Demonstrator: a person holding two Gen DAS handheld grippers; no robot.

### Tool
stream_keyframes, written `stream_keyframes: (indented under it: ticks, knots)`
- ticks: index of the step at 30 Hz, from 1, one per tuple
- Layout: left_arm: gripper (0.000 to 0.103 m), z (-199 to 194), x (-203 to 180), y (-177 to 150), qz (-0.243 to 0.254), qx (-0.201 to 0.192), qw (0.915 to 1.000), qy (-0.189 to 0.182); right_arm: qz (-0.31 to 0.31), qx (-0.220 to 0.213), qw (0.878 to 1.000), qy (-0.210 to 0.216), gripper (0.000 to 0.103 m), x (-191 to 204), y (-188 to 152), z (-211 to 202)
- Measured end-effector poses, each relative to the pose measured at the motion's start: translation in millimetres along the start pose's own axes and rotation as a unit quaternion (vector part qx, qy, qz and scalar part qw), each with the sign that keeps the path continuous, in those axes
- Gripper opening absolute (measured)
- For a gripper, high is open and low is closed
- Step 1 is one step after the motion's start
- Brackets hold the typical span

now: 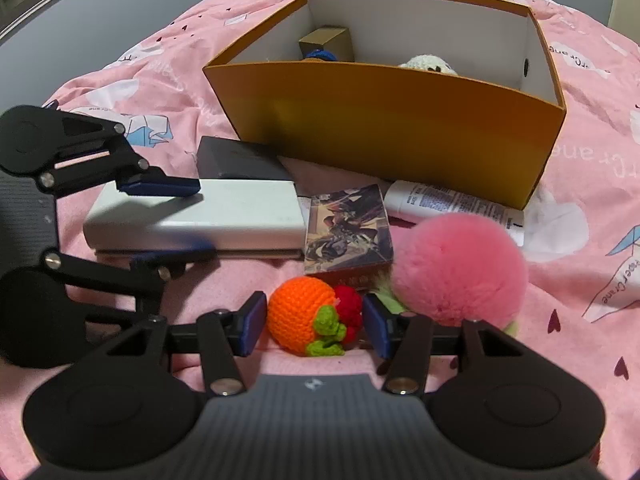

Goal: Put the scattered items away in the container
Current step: 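Grasp the white rectangular box with left tool while right tool grasps the crocheted orange, then lift the white box with left tool while right tool lifts the crocheted orange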

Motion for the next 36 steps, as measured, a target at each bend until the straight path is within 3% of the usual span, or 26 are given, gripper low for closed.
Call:
stream_keyframes:
  ticks: [5, 10, 15, 20, 27, 31, 36]
  knots:
    - [0.038, -7, 6, -1, -0.012, 0.000, 0.9999, -0.007, -0.001, -0.002, 1.000, 0.000, 0.055, 0, 0, -1]
    - [0.041, -7, 4, -4, 0.018, 0.014, 0.9997, -0.013, -0.002, 0.000, 1.000, 0.000, 0.055, 1, 0, -1]
    - [0.061, -1, -3, -9, 0.069, 0.035, 0.9969, -0.011, -0.002, 0.001, 1.000, 0.000, 0.055, 1, 0, 0]
    - [0.068, 7, -7, -11, 0.087, 0.039, 0.9954, -0.008, 0.000, 0.002, 1.000, 0.001, 0.056, 0, 0, 1]
    - [0.066, 17, -23, -4, 0.139, 0.037, 0.9892, 0.023, 0.000, 0.003, 1.000, 0.003, 0.056, 1, -1, 3]
    - [0.063, 18, -21, -3, 0.129, 0.034, 0.9908, 0.023, 0.002, 0.002, 1.000, 0.004, 0.056, 0, -1, 3]
    - [0.046, 8, -7, -4, 0.085, 0.009, 0.9963, 0.006, 0.005, -0.002, 1.000, 0.005, 0.055, 0, 1, -1]
Point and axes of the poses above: each gripper's, at about its wrist camera, not at the fingertips, and z roughly the way its jaws point, x to its left, y to its top, the point moved 4 cm from there along z, roughly the way its jaws point, and after that the axes turned 14 degrees about z, right-handed, at the moved point
